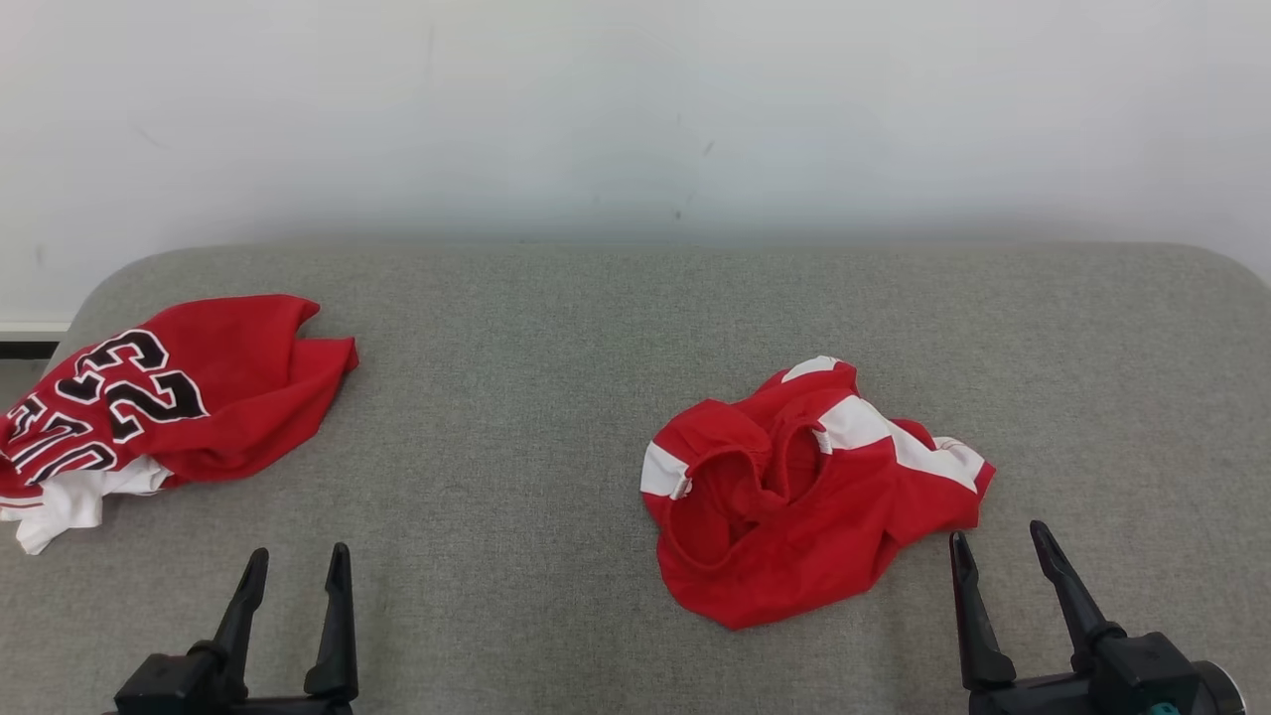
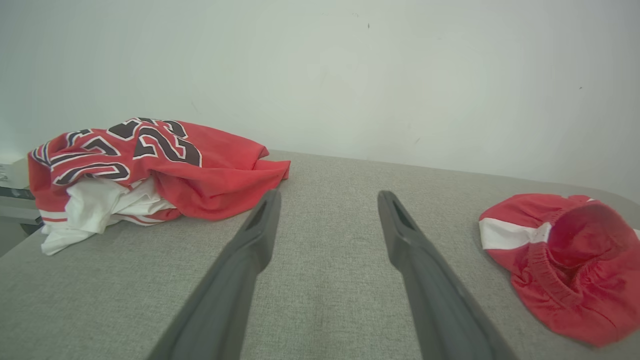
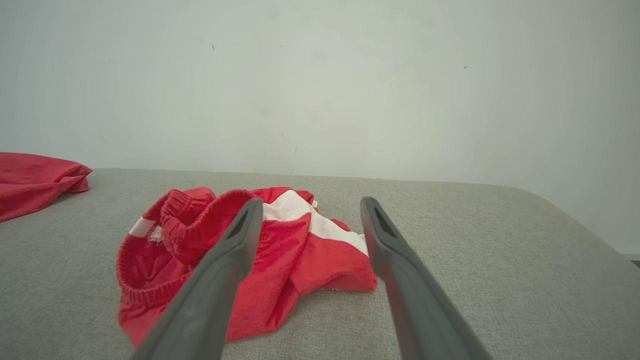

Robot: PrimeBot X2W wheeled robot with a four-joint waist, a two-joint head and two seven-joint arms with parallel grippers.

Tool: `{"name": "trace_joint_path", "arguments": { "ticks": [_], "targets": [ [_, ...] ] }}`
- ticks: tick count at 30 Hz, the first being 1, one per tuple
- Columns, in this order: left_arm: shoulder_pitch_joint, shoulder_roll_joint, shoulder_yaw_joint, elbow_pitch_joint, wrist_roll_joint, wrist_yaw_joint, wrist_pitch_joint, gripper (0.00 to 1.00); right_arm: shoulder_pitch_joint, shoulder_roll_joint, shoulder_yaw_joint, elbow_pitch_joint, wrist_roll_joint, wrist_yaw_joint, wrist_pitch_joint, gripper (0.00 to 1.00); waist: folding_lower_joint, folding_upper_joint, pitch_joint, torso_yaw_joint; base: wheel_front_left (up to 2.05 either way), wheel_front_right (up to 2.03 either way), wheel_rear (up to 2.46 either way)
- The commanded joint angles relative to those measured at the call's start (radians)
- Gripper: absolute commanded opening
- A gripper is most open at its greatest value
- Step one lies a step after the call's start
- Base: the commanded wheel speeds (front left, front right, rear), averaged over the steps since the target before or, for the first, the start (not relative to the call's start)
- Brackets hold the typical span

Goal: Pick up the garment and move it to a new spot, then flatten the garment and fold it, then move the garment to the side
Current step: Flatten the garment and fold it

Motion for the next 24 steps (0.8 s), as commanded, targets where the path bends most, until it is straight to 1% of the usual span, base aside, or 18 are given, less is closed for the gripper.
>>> {"name": "trace_joint_path", "arguments": {
  "ticks": [1,16,21,24],
  "targets": [
    [-0.004,-0.003,0.004,0.002,0.006,-0.003,-0.001,1.00,0.001,0.002,0.000,-0.001,0.001,-0.002,0.000,1.00,0.0000,0.0000,0.000,0.000,0.00,0.00,0.00],
    [-0.020,-0.010,-0.007,0.006,0.017,-0.004,-0.001,1.00,-0.006,0.002,0.002,-0.006,0.005,-0.002,0.000,1.00,0.0000,0.0000,0.017,-0.003,0.00,0.00,0.00],
    [-0.058,-0.017,-0.074,-0.005,0.014,-0.005,-0.001,1.00,-0.018,0.002,0.006,-0.006,0.003,-0.002,0.000,1.00,0.0000,0.0000,0.034,-0.015,0.00,0.00,0.00],
    [-0.098,-0.022,-0.155,-0.020,0.002,-0.005,-0.001,1.00,-0.029,0.002,0.011,-0.006,0.002,-0.002,0.000,1.00,0.0000,0.0000,0.050,-0.032,0.00,0.00,0.00]
  ]
}}
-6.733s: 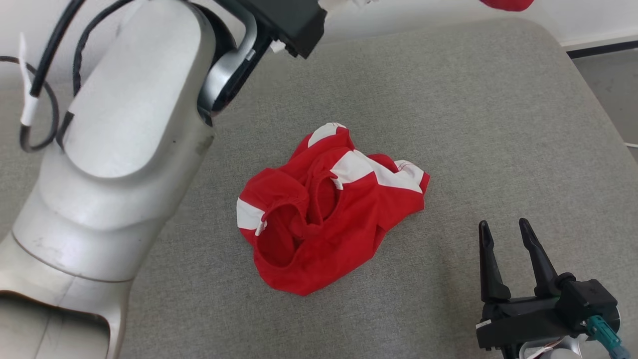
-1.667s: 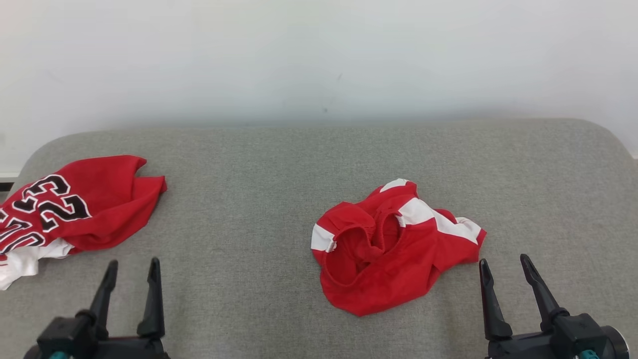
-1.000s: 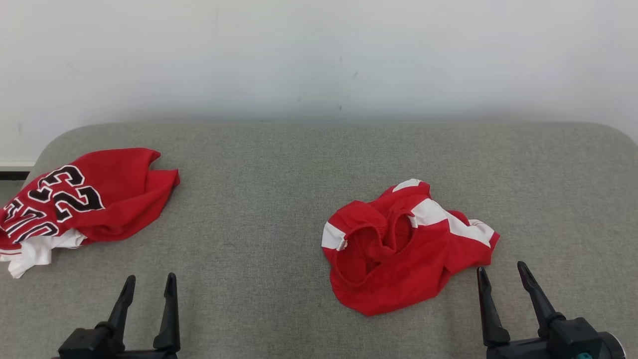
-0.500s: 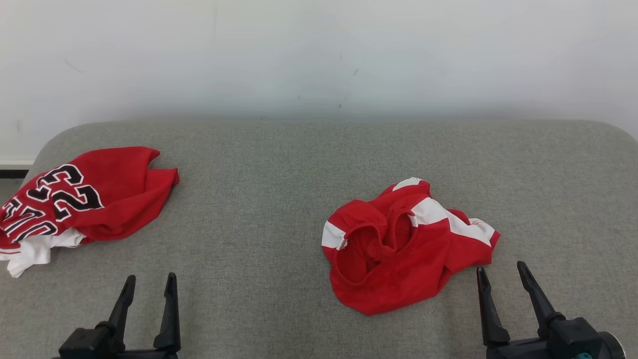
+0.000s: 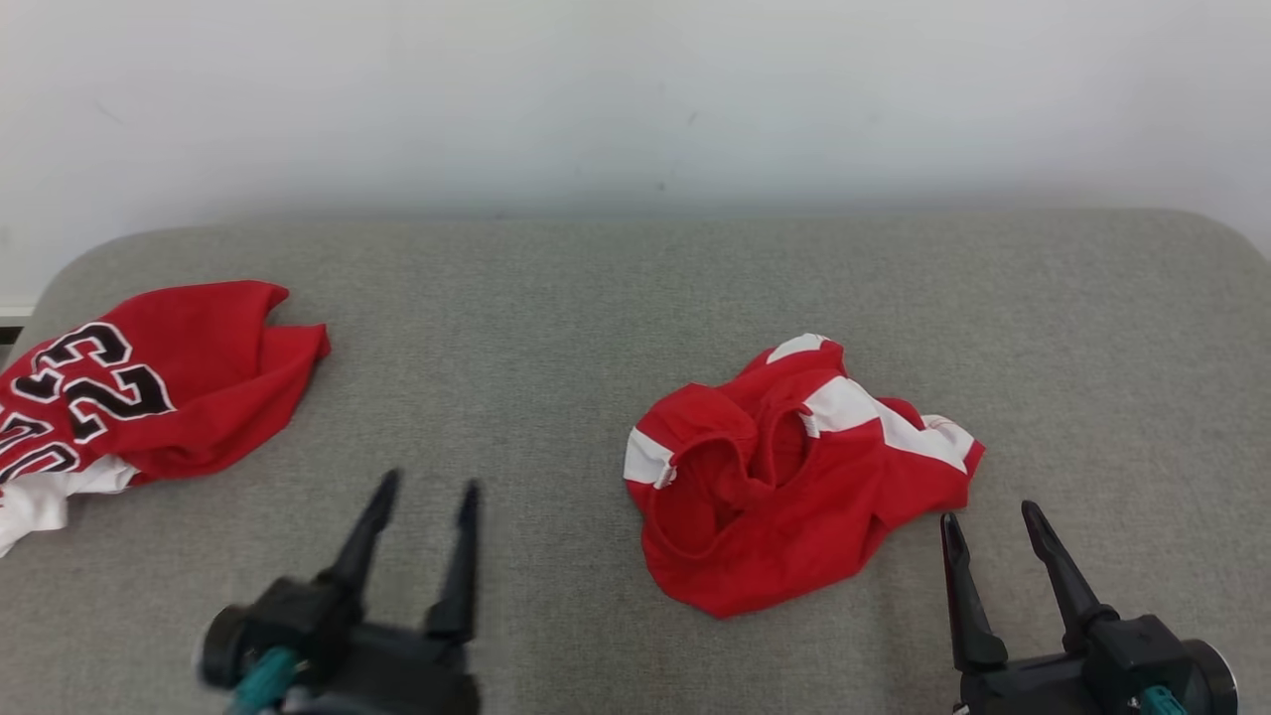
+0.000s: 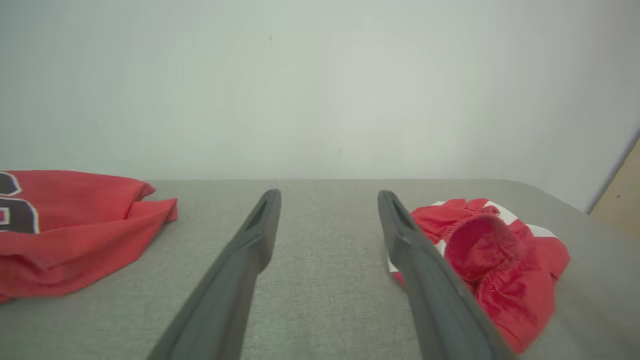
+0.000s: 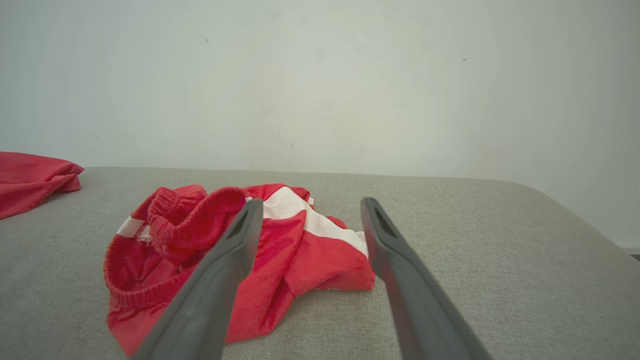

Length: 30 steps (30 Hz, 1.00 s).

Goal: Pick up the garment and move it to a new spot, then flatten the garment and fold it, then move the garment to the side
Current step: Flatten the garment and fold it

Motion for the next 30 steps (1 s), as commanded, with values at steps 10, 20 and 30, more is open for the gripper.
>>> {"name": "trace_joint_path", "arguments": {
  "ticks": [10,20,30],
  "targets": [
    [-0.272,-0.007,-0.279,0.037,-0.048,0.001,0.000,1.00,-0.068,0.001,0.016,-0.003,0.021,-0.002,0.000,1.00,0.0000,-0.0001,0.103,-0.136,0.00,0.00,0.00],
    [-0.466,-0.010,-0.463,0.201,-0.110,0.001,0.015,1.00,-0.108,0.001,0.022,-0.005,0.072,-0.002,0.000,1.00,0.0000,-0.0001,0.204,-0.293,0.00,0.00,0.00],
    [-0.529,-0.010,-0.492,0.439,-0.143,0.007,0.024,1.00,-0.130,0.001,0.014,-0.014,0.098,-0.002,0.000,1.00,0.0000,-0.0001,0.251,-0.351,0.00,0.00,0.00]
  ]
}}
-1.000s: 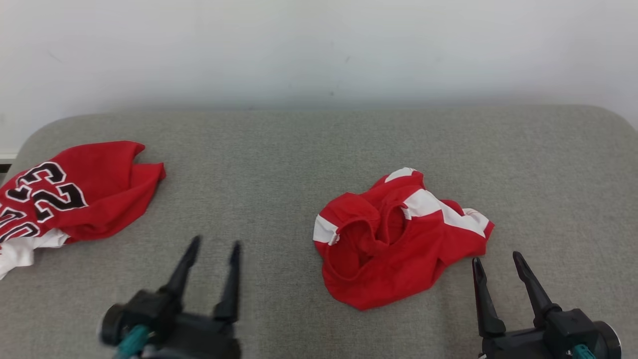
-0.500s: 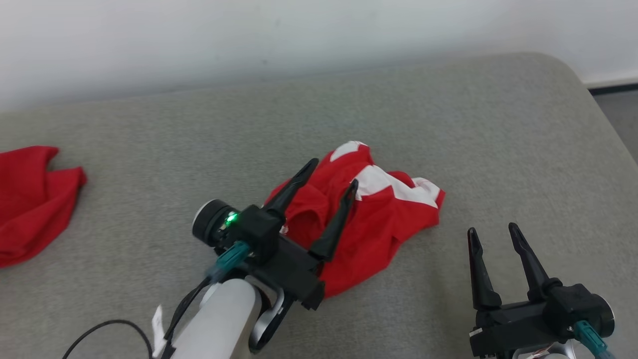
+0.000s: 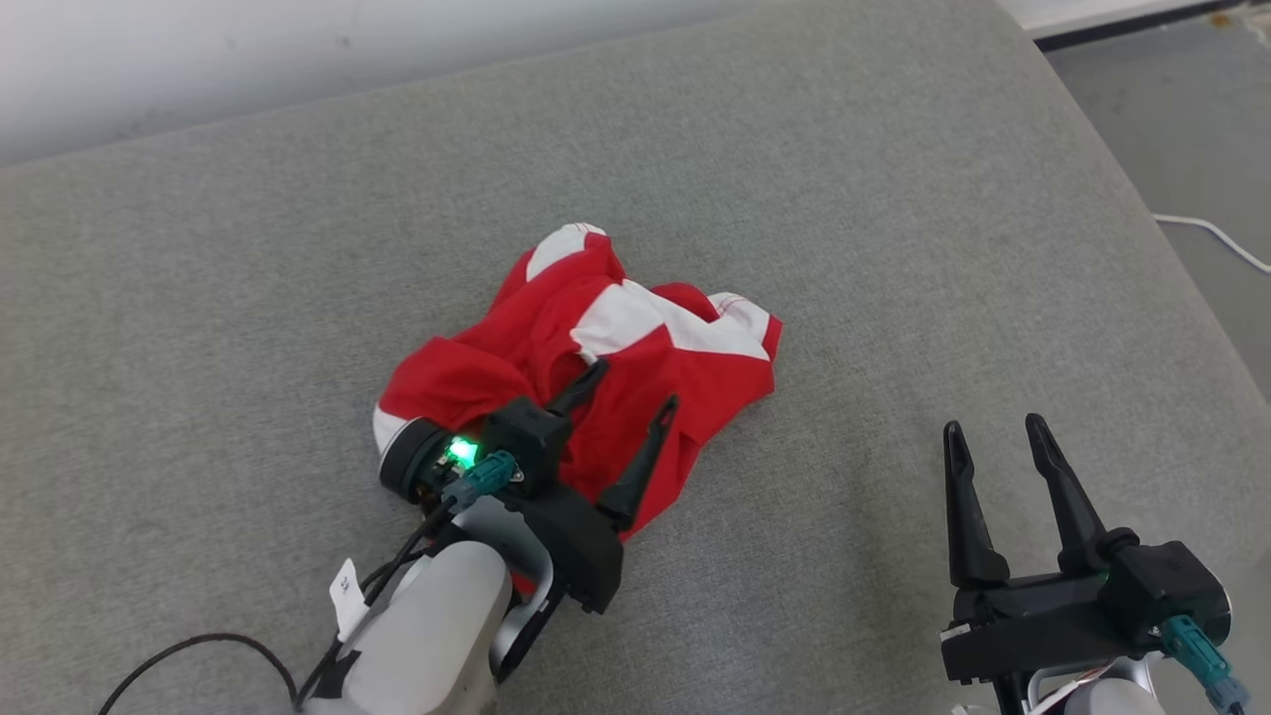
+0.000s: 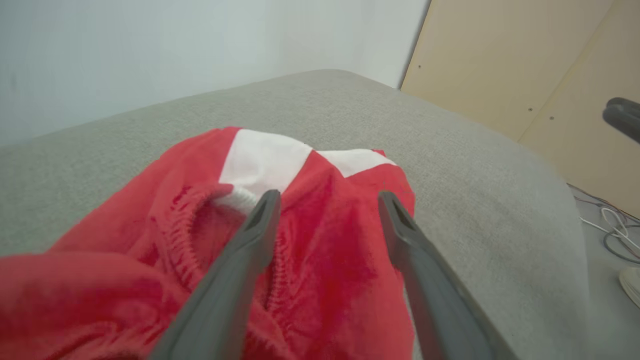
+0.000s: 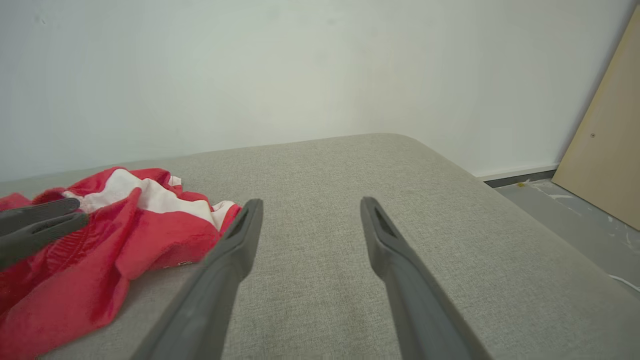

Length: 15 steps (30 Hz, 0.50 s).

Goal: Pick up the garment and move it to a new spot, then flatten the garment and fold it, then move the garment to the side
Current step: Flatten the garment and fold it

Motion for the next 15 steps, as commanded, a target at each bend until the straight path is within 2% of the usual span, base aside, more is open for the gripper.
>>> {"name": "trace_joint_path", "arguments": {
  "ticks": [1,6,15],
  "targets": [
    [-0.014,0.002,0.004,0.004,-0.009,0.005,-0.005,1.00,-0.005,0.001,-0.001,-0.001,0.006,-0.002,0.000,1.00,-0.0002,-0.0002,0.023,-0.022,0.00,0.00,0.00],
    [-0.035,0.005,0.016,0.086,-0.010,0.022,-0.014,1.00,-0.013,0.001,-0.002,0.000,0.007,-0.002,0.000,1.00,-0.0002,-0.0002,0.024,-0.019,0.00,0.00,0.00],
    [-0.041,0.002,0.009,0.106,-0.017,0.021,-0.026,1.00,-0.004,0.001,-0.009,0.004,-0.002,-0.002,0.000,1.00,-0.0002,-0.0002,0.003,0.007,0.00,0.00,0.00]
  ]
}}
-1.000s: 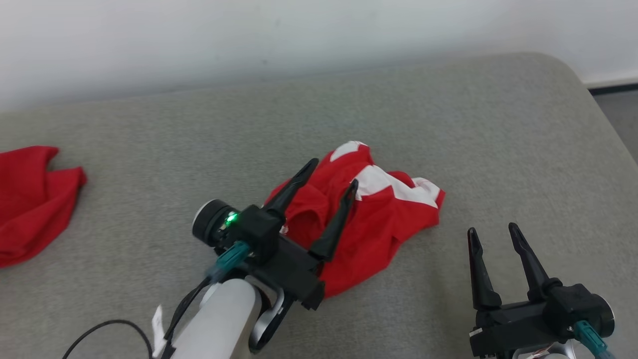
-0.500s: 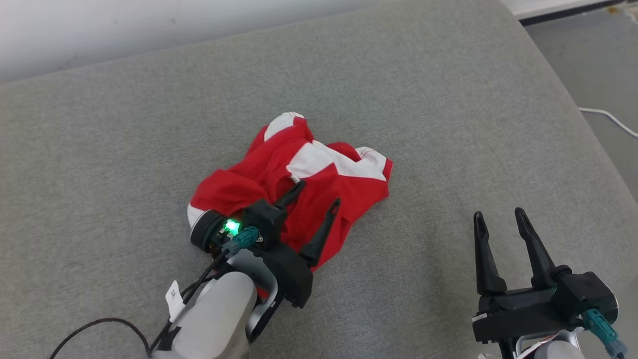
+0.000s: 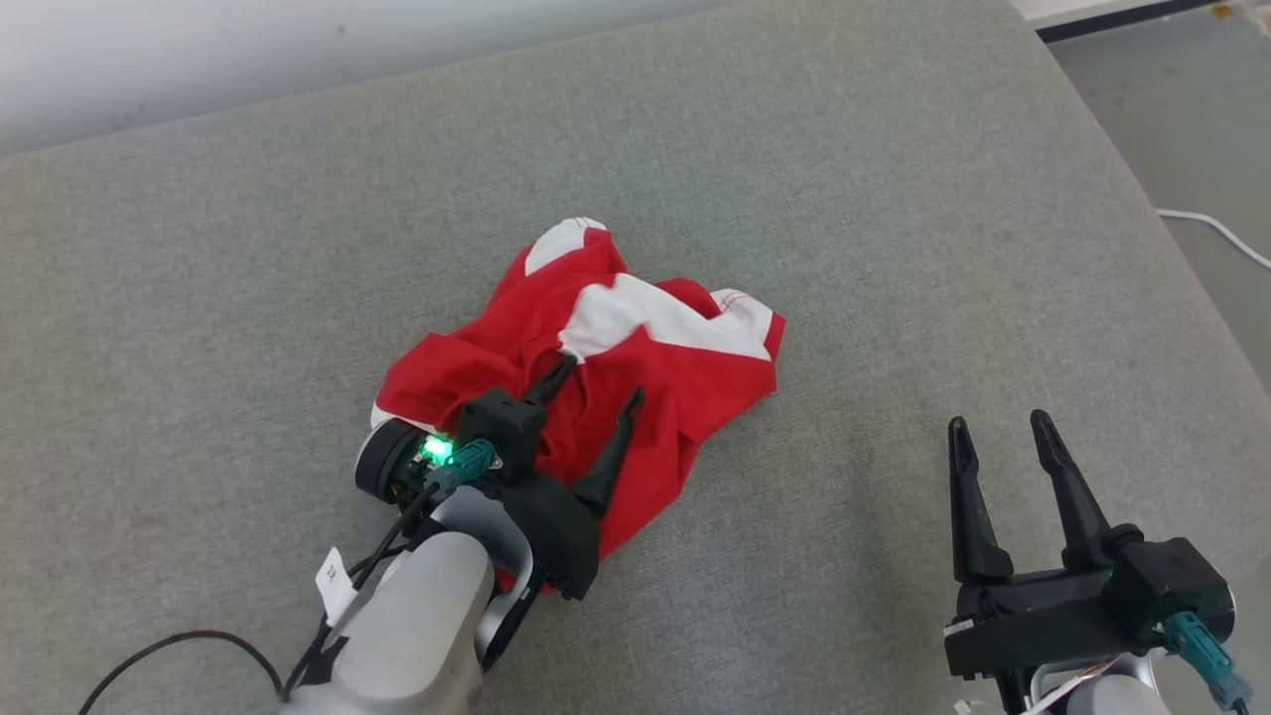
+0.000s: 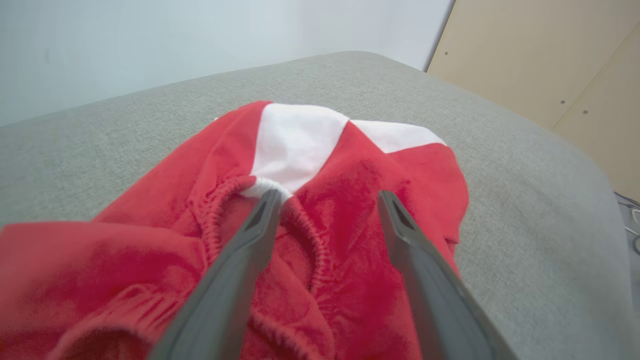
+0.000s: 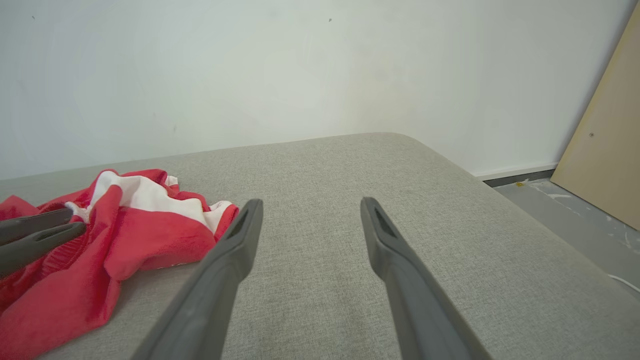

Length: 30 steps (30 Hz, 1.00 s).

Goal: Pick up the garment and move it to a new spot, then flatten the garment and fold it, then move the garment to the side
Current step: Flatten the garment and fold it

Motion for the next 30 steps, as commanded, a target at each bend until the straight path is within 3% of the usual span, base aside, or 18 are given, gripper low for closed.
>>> {"name": "trace_joint_path", "arguments": {
  "ticks": [1,5,14,15,16,17,22,30],
  "targets": [
    [-0.003,0.002,0.000,0.001,0.005,0.010,-0.004,1.00,0.003,0.001,-0.001,0.001,-0.002,-0.002,0.000,1.00,-0.0001,-0.0001,-0.009,0.008,0.00,0.00,0.00],
    [0.003,0.004,0.001,0.022,0.014,0.026,-0.004,1.00,0.001,0.001,0.004,0.003,-0.004,-0.002,0.000,1.00,-0.0001,-0.0001,-0.019,0.010,0.00,0.00,0.00],
    [-0.034,0.002,-0.017,0.091,-0.010,0.011,-0.004,1.00,0.005,0.001,0.010,-0.002,-0.001,-0.002,0.000,1.00,-0.0001,-0.0001,-0.016,-0.008,0.00,0.00,0.00],
    [-0.043,0.002,-0.018,0.100,-0.016,0.012,-0.004,0.83,0.005,0.001,0.009,-0.003,-0.001,-0.002,0.000,1.00,-0.0001,-0.0001,-0.014,-0.010,0.00,0.00,0.00],
    [-0.051,0.002,-0.018,0.109,-0.022,0.010,-0.004,0.47,0.005,0.001,0.008,-0.003,-0.002,-0.002,0.000,1.00,-0.0001,-0.0001,-0.015,-0.012,0.00,0.00,0.00],
    [-0.057,0.001,-0.021,0.116,-0.028,0.007,-0.004,0.00,0.006,0.001,0.007,-0.002,-0.003,-0.002,0.000,1.00,-0.0001,-0.0001,-0.015,-0.012,0.00,0.00,0.00],
    [-0.072,0.000,-0.007,0.085,-0.058,0.004,-0.004,0.00,0.017,0.001,-0.012,0.001,-0.010,-0.002,0.000,1.00,-0.0001,-0.0001,-0.030,0.005,0.00,0.00,0.00],
    [-0.032,0.000,0.014,-0.051,-0.053,0.003,-0.005,0.00,0.047,0.001,-0.022,0.013,-0.025,-0.002,0.000,1.00,-0.0001,-0.0001,-0.096,0.092,0.00,0.00,0.00]
  ]
}}
